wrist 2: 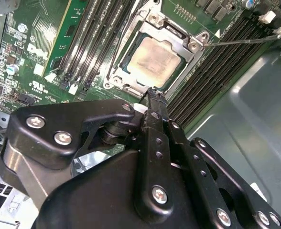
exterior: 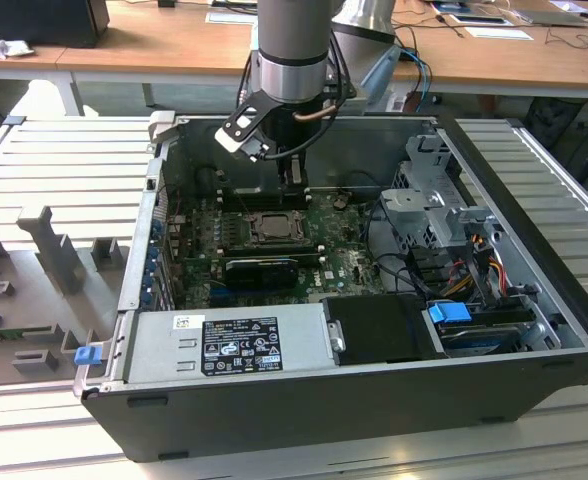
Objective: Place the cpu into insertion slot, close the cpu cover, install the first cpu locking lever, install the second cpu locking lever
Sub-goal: 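Close the cpu cover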
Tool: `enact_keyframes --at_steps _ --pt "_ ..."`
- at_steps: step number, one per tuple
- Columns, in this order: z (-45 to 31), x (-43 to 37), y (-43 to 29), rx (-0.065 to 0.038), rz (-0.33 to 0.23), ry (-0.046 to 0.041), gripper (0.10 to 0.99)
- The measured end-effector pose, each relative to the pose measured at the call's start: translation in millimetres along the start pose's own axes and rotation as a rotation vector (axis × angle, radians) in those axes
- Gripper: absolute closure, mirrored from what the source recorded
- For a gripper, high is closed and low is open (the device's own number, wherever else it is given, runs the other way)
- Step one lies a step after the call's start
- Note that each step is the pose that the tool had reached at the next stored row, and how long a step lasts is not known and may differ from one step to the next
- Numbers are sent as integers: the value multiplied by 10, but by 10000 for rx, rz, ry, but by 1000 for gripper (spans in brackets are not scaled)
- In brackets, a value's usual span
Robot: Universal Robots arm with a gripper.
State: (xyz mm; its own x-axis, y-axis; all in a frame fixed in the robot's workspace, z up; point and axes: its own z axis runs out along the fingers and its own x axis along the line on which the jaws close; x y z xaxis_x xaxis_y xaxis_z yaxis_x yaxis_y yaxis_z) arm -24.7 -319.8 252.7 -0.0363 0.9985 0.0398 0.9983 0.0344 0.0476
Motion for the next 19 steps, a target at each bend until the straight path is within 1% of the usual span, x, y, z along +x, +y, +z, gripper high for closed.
enact_keyframes --at_steps 3,5,8,9,12,15,19 --pt "19 -2 -11 1 -3 -2 980" --pt "69 -17 -23 3 -34 2 980" --pt "118 -44 -38 5 -75 11 980" --pt "124 -48 -59 3 -78 31 980" --pt "124 -45 -141 3 -78 39 980" --pt "122 -44 -172 3 -78 42 980" --pt "121 -43 -190 3 -78 42 980"
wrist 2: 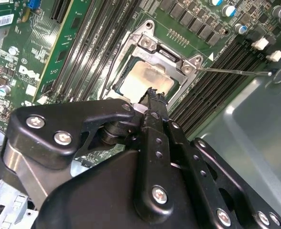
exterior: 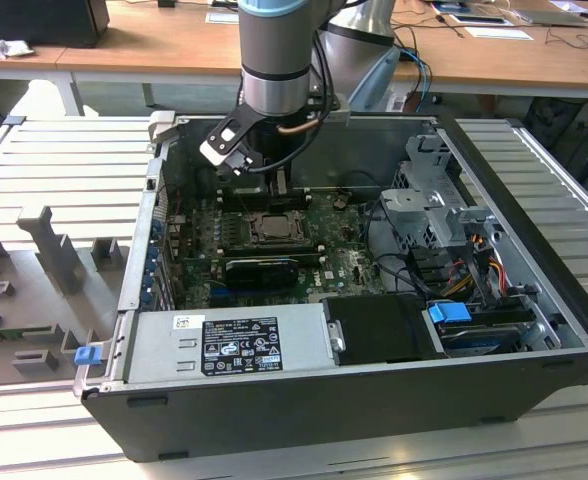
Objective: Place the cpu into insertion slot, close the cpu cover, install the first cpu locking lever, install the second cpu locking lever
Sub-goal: 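Close the cpu cover, then install the first cpu locking lever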
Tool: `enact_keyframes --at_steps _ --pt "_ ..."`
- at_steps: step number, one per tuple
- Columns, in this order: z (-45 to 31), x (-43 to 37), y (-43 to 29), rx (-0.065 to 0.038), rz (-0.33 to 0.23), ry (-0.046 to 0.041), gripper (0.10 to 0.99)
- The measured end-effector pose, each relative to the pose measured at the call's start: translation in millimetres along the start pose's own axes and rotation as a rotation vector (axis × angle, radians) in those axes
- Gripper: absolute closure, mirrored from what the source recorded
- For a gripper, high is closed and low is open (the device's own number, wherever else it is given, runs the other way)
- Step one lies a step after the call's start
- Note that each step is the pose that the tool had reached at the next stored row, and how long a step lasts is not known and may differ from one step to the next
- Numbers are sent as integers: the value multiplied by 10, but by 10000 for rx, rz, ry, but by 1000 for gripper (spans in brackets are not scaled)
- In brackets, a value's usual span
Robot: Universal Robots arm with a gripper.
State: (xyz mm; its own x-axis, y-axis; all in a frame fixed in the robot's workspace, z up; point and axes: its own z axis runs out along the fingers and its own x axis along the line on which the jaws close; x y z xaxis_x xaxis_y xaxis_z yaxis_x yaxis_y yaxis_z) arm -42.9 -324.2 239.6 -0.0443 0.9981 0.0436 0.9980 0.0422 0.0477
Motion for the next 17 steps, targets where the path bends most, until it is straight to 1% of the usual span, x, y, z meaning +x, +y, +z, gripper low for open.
enact_keyframes --at_steps 5,12,17 --pt "-1 0 -4 -1 0 1 980" --pt "-39 2 -3 1 0 -7 980" --pt "-71 3 -1 2 -2 -47 980"
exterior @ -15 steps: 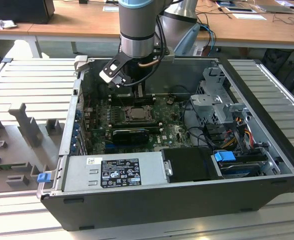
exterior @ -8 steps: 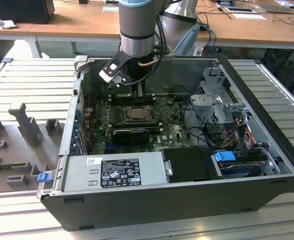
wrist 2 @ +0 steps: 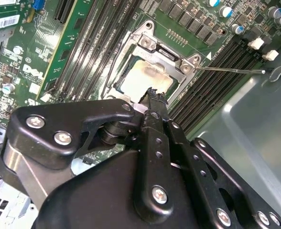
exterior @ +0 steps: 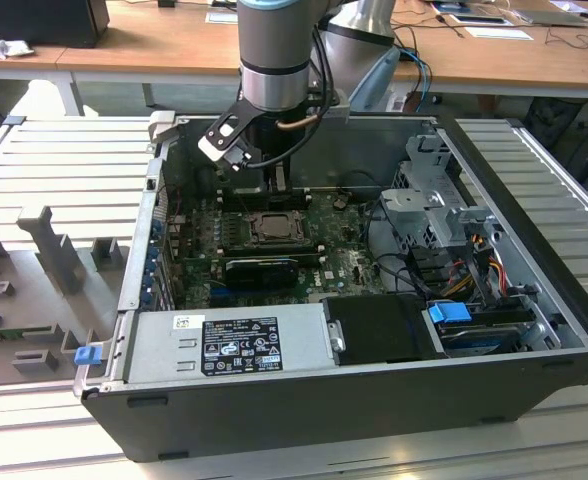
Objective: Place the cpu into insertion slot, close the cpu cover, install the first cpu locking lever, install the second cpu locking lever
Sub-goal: 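Install the first cpu locking lever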
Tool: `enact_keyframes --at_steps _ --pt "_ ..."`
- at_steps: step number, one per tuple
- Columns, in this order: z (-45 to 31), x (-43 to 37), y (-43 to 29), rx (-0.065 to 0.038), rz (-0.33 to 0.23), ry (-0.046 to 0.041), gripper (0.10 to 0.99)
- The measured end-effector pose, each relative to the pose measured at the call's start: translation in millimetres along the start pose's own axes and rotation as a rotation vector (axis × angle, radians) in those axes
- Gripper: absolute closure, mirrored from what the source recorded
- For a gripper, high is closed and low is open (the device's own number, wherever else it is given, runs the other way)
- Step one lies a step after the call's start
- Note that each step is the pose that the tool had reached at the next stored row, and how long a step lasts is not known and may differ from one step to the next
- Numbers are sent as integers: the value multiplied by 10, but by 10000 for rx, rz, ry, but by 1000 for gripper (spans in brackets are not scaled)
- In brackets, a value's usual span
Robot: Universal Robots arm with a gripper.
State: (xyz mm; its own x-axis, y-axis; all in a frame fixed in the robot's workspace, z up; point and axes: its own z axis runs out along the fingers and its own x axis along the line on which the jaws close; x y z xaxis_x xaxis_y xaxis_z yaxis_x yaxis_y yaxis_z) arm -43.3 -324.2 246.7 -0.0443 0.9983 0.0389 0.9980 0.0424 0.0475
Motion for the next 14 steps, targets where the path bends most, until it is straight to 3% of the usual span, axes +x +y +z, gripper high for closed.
enact_keyframes --at_steps 5,14 --pt "-76 3 3 7 -6 -139 980" --pt "-209 8 10 9 -9 -198 980"
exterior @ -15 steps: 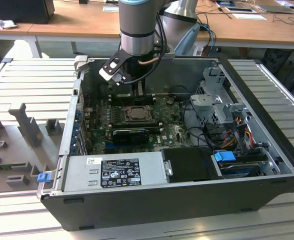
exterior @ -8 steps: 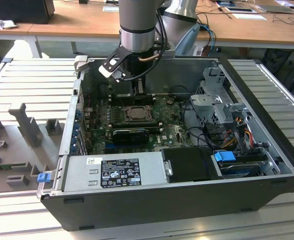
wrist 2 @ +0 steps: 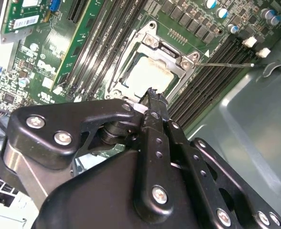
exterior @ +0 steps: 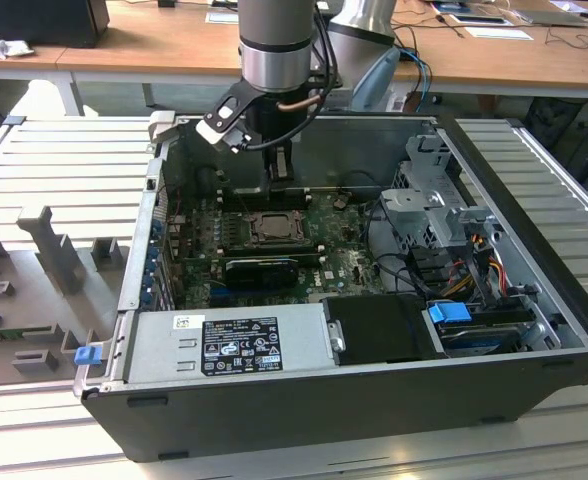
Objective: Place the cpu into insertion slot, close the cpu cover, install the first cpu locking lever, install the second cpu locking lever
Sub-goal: 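Install the first cpu locking lever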
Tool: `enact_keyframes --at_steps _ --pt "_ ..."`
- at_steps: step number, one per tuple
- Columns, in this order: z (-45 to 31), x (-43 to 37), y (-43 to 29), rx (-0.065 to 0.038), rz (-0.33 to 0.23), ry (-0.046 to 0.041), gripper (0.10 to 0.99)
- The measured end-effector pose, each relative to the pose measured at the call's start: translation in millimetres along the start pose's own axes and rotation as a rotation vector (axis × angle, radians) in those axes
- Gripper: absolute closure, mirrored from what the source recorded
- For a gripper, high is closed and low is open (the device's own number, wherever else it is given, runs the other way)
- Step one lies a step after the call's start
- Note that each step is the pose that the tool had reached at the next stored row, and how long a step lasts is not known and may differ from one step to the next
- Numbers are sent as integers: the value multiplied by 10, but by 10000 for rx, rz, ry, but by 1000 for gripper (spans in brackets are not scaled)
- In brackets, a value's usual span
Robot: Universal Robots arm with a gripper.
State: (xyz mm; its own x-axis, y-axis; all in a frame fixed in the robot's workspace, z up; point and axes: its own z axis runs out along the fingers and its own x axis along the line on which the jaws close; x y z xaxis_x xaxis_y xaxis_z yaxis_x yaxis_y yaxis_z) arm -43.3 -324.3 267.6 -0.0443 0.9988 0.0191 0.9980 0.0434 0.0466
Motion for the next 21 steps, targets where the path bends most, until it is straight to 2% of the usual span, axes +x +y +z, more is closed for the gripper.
enact_keyframes --at_steps 4,7,17,18,20,21 --pt "-66 1 3 2 0 0 980" --pt "-66 1 3 4 -79 1 980" --pt "-67 1 2 27 -1283 55 980" --pt "-67 1 -2 32 -1445 48 980" --pt "-67 1 -6 47 -1615 -49 980" --pt "-67 1 -8 49 -1670 -50 980"
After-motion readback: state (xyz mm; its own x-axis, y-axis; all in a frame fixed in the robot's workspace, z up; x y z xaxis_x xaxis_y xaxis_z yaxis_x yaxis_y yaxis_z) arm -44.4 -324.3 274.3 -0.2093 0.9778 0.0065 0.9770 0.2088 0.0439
